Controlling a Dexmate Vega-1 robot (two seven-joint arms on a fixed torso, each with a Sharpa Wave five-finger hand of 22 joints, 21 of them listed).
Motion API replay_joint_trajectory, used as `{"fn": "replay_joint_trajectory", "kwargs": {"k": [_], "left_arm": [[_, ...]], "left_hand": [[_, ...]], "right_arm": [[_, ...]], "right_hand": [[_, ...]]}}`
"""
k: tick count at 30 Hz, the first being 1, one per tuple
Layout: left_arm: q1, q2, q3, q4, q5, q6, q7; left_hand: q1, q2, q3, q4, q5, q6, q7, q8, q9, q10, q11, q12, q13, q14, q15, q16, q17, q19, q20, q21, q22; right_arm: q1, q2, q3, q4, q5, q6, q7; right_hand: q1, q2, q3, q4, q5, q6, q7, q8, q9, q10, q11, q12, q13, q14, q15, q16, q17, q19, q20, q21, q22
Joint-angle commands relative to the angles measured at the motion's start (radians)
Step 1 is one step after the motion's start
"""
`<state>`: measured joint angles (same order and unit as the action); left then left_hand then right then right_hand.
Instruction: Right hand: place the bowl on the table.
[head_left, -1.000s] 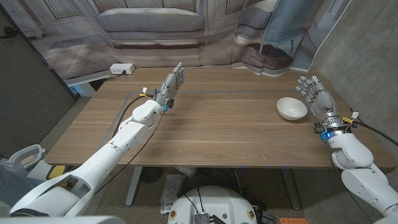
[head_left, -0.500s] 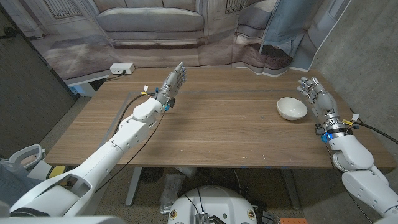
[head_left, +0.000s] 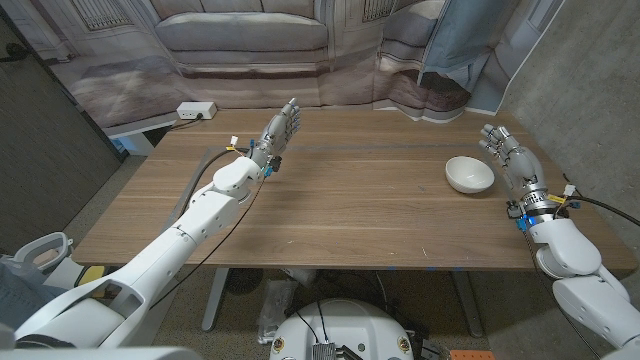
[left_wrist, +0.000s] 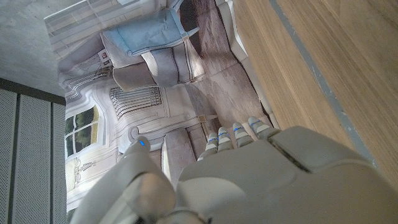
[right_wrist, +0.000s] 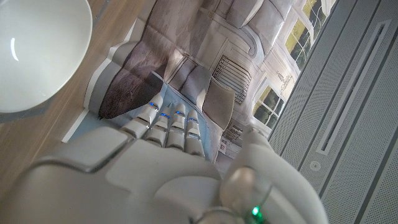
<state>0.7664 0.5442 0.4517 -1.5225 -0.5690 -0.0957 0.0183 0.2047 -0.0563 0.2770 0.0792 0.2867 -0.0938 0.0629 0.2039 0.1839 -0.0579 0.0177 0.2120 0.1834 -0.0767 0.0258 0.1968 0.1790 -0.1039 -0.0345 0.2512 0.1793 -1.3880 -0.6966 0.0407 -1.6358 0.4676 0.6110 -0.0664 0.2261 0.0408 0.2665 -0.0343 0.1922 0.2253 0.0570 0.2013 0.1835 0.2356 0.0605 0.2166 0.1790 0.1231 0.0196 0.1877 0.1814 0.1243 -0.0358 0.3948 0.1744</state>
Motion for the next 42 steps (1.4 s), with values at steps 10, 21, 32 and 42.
{"fn": "replay_joint_trajectory", "kwargs": {"k": [10,21,32,42], "left_arm": [[-0.016,0.006,0.005,-0.006,0.008,0.014,-0.008],[-0.028,0.008,0.013,-0.006,0.018,0.033,-0.003],[-0.025,0.002,0.012,0.008,0.017,0.022,-0.008],[-0.028,-0.001,0.013,0.017,0.017,0.016,-0.011]], "left_hand": [[0.017,0.004,-0.002,-0.004,-0.004,0.004,0.002,0.002,0.001,0.004,0.001,0.001,0.003,0.007,0.000,-0.001,0.005,0.005,-0.032,-0.005,0.001],[0.019,0.006,-0.003,-0.005,-0.006,0.005,0.001,0.000,0.001,0.004,0.001,-0.001,0.003,0.007,-0.001,-0.002,0.005,0.005,-0.030,-0.008,0.001],[0.022,0.008,-0.005,-0.006,-0.007,0.009,-0.003,0.000,0.001,0.007,-0.006,-0.001,0.003,0.012,-0.007,-0.002,0.005,0.011,-0.030,-0.009,0.001],[0.024,0.009,-0.006,-0.007,-0.009,0.010,-0.006,-0.001,0.001,0.009,-0.007,-0.002,0.003,0.014,-0.008,-0.002,0.006,0.015,-0.029,-0.009,0.002]], "right_arm": [[-0.026,0.009,0.026,-0.020,-0.148,0.004,-0.090],[-0.023,0.007,0.033,-0.019,-0.204,0.000,-0.107],[-0.027,0.001,0.039,-0.036,-0.268,-0.018,-0.133],[-0.035,0.001,0.051,-0.051,-0.305,-0.023,-0.150]], "right_hand": [[0.020,-0.001,0.005,-0.016,-0.003,0.006,-0.002,-0.005,0.004,-0.005,-0.002,-0.005,0.005,-0.001,-0.007,0.000,0.000,0.007,-0.023,-0.007,0.004],[0.030,-0.009,0.003,-0.028,-0.005,0.014,-0.008,-0.003,0.004,0.012,-0.014,0.000,0.005,0.038,-0.015,0.012,0.000,0.042,-0.030,-0.005,0.005],[0.041,-0.013,0.003,-0.039,-0.005,0.020,-0.029,-0.002,0.004,-0.003,-0.028,-0.006,0.005,0.041,-0.014,0.010,0.001,0.044,-0.028,-0.013,0.006],[0.049,-0.013,0.004,-0.046,-0.006,0.026,-0.041,-0.001,0.004,-0.006,-0.038,-0.008,0.005,0.063,-0.016,0.015,0.001,0.062,-0.015,-0.013,0.007]]}}
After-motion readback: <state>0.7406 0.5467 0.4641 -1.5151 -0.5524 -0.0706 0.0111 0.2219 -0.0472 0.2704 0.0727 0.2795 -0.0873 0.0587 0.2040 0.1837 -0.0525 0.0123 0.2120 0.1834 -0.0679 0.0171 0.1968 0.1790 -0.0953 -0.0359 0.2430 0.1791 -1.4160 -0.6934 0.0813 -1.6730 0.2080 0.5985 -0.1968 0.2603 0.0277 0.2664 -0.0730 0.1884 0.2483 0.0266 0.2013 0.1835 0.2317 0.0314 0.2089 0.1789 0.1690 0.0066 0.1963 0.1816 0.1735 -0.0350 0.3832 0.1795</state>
